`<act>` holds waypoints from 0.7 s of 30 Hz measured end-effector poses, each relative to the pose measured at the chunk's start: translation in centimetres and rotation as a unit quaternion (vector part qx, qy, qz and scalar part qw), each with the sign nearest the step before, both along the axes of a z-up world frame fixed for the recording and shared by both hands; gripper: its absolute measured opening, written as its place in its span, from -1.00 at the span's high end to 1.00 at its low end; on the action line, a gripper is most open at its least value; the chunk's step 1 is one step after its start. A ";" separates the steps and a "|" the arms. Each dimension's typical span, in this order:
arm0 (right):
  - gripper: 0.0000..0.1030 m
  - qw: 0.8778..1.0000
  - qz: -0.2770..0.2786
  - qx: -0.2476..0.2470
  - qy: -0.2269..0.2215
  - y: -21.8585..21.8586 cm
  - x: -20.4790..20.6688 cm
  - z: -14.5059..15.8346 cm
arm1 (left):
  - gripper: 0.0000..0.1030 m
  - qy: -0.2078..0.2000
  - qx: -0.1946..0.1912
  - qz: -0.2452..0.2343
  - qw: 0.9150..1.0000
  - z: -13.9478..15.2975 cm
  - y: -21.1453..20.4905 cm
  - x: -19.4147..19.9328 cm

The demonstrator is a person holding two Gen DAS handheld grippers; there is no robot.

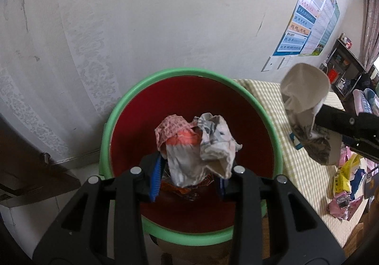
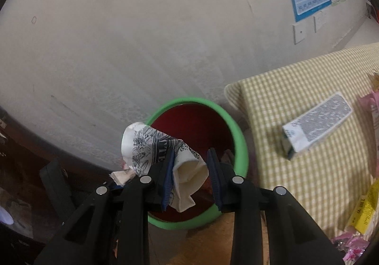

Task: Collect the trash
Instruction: 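Release the crumpled paper into the bin with the left gripper while the right gripper drops the white wrapper in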

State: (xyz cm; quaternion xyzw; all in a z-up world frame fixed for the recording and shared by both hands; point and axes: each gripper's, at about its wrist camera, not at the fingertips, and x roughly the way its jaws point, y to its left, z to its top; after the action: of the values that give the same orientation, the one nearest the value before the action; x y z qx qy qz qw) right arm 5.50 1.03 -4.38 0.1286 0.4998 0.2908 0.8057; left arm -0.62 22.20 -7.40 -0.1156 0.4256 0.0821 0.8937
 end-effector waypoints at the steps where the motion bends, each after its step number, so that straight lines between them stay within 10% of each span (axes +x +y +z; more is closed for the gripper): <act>1: 0.27 1.000 0.002 0.004 0.000 0.3 0.1 0.0 | 0.30 0.003 0.003 0.004 1.000 -0.1 0.1 0.0; 3: -0.11 1.000 0.002 0.009 0.001 0.9 0.3 0.1 | 0.08 0.005 0.003 0.017 1.000 -0.2 0.4 -0.1; 12: -0.11 1.000 -0.006 -0.003 -0.020 -1.2 -1.4 1.2 | -0.03 0.009 0.010 0.025 1.000 0.2 0.4 -0.5; 21: -0.17 0.982 -0.135 -0.113 -0.071 -15.7 -4.6 2.1 | -0.04 0.000 0.023 -0.008 1.000 1.2 -2.3 -0.4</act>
State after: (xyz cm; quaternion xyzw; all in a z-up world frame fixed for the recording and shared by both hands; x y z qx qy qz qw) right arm 0.92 -14.64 -2.31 0.0822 0.4491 0.1298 0.8802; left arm -1.07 19.87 -6.16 -0.0916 0.4249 0.0852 0.8966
